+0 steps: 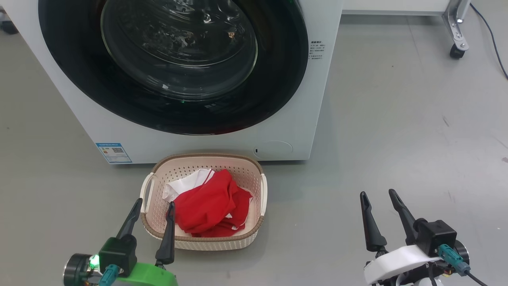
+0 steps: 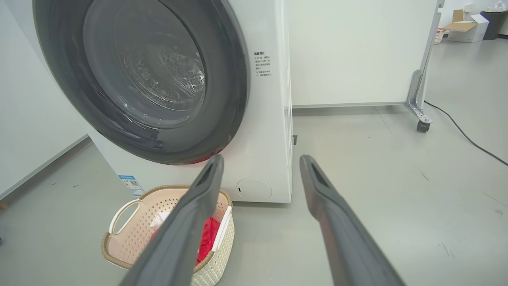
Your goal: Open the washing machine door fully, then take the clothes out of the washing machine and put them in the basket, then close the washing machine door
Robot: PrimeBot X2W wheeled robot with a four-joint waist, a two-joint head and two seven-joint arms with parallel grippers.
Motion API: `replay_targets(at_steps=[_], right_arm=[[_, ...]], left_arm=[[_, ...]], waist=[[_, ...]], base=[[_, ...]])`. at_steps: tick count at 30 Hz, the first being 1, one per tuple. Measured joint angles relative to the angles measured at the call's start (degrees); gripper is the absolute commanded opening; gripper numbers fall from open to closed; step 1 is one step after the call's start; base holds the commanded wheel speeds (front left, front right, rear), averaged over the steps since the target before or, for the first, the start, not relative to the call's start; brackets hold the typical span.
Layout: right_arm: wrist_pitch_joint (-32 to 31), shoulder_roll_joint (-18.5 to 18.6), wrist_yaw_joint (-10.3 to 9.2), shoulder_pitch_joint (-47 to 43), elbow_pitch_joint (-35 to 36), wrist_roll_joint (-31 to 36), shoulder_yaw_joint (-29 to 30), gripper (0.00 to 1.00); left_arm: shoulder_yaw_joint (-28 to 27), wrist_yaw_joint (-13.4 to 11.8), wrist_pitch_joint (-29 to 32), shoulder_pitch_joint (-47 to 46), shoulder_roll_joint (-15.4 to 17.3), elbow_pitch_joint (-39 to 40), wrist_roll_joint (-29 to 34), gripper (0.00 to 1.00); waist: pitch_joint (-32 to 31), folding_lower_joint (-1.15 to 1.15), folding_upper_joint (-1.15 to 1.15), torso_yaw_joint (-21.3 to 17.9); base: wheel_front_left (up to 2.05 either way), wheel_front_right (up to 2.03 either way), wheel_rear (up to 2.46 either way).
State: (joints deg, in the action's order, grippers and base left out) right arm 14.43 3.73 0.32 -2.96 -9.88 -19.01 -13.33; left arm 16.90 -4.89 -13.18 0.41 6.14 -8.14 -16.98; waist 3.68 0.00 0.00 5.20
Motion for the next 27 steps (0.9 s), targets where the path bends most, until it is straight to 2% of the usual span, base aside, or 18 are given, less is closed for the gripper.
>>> replay_targets(at_steps=[27], right_arm=[[0.00, -0.18, -0.52, -1.54, 2.04, 0.00, -0.48, 1.00]], left_arm=[[0.05, -0.01, 0.09, 0.18, 0.37, 2.22, -0.01, 1.00]], waist=[[0.20, 0.00, 0.00, -0.23]], base=[[0.00, 0.00, 0.00]])
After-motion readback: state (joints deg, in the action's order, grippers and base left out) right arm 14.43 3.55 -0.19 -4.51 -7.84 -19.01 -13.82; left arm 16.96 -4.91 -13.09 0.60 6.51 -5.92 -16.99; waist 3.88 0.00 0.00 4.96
